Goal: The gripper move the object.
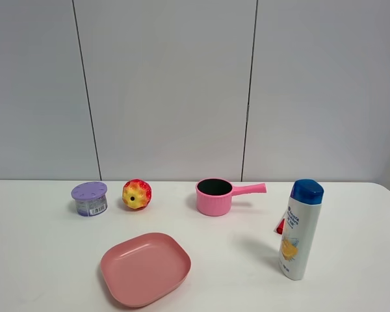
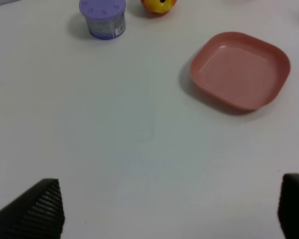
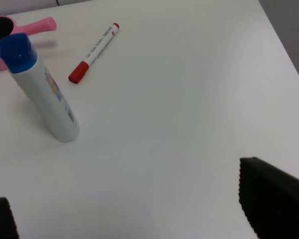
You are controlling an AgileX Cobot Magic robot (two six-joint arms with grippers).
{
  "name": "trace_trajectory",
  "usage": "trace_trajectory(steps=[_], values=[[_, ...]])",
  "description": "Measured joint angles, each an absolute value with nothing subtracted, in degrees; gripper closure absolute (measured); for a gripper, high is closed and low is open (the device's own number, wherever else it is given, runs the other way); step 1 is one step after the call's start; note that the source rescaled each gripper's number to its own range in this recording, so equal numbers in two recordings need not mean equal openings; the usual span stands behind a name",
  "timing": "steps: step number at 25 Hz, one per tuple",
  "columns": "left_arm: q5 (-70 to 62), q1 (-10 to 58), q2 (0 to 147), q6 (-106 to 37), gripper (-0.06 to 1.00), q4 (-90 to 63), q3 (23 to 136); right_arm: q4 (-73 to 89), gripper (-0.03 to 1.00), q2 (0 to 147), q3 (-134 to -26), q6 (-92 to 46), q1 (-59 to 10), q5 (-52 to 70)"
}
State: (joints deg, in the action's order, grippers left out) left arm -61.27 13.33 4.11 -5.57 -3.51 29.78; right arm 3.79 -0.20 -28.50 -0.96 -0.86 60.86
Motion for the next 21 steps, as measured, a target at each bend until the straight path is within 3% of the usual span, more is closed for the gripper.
trace_trajectory(steps=[12, 21], values=[[-60.54, 12.65, -0.29, -5.81, 0.45, -3.44, 29.78, 3.79, -0.03, -0.20, -28.50, -0.96, -0.86, 60.86], [-60.54, -0.26, -0.35, -5.81, 0.45, -3.44, 29.78, 3.79, -0.03, -0.20, -28.50, -0.96, -0.86, 60.86]])
